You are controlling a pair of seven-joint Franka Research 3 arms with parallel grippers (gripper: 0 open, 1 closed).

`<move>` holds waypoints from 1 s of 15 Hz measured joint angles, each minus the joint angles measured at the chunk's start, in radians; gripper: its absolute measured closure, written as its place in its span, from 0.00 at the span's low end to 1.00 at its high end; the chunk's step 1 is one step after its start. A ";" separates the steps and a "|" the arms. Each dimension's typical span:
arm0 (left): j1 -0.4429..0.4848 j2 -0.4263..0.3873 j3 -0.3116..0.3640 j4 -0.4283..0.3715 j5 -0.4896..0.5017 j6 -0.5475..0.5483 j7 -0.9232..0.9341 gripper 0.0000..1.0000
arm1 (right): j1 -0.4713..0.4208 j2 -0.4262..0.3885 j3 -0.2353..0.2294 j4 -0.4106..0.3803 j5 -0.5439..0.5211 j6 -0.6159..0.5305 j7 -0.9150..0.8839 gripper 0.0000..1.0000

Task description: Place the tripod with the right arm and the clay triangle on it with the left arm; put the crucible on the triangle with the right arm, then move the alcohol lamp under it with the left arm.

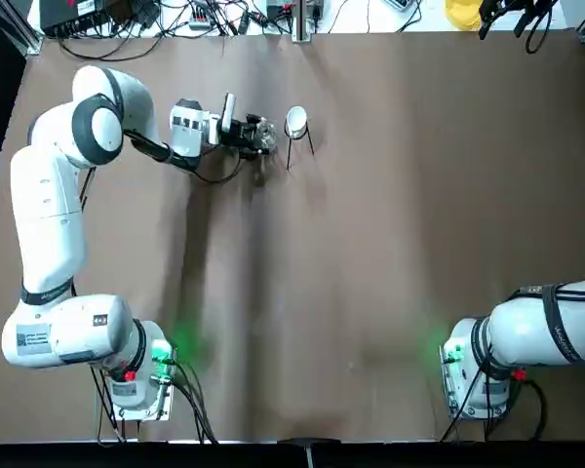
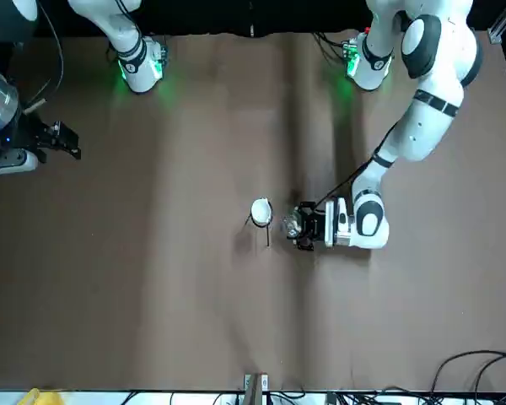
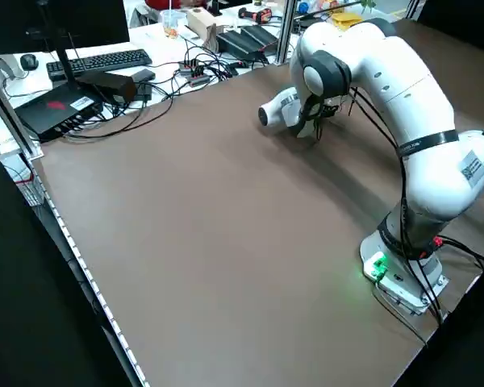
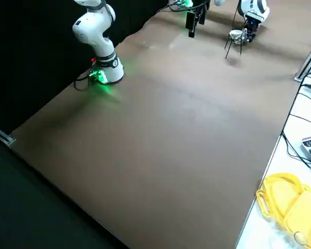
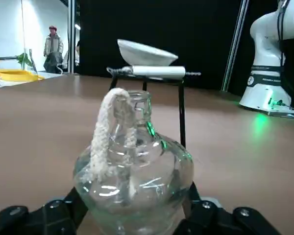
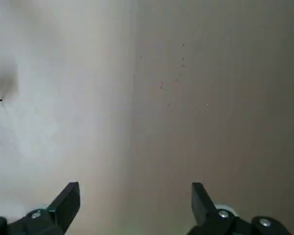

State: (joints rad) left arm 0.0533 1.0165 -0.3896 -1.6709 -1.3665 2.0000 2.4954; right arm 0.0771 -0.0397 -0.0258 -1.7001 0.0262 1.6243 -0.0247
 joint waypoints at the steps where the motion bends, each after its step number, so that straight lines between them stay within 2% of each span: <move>1: -0.020 0.004 0.007 0.001 -0.016 0.010 0.004 0.22 | 0.000 0.000 -0.001 0.000 0.000 0.002 0.000 0.00; 6: -0.049 0.011 0.022 0.006 -0.037 0.022 0.009 0.20 | -0.001 0.000 -0.007 0.000 -0.002 0.018 -0.001 0.00; 7: -0.049 0.011 0.023 0.007 -0.038 0.022 0.009 0.17 | -0.002 0.000 -0.008 0.000 -0.002 0.018 -0.001 0.00; 9: -0.050 0.011 0.023 0.008 -0.039 0.022 0.009 0.01 | -0.007 0.000 -0.014 0.000 -0.002 0.019 -0.001 0.00; 15: -0.050 0.011 0.027 0.012 -0.039 0.022 0.016 0.01 | -0.016 0.000 -0.018 0.000 -0.001 0.028 -0.003 0.00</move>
State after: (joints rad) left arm 0.0038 1.0276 -0.3626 -1.6586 -1.4059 2.0216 2.5111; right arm 0.0610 -0.0393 -0.0439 -1.6997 0.0249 1.6519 -0.0278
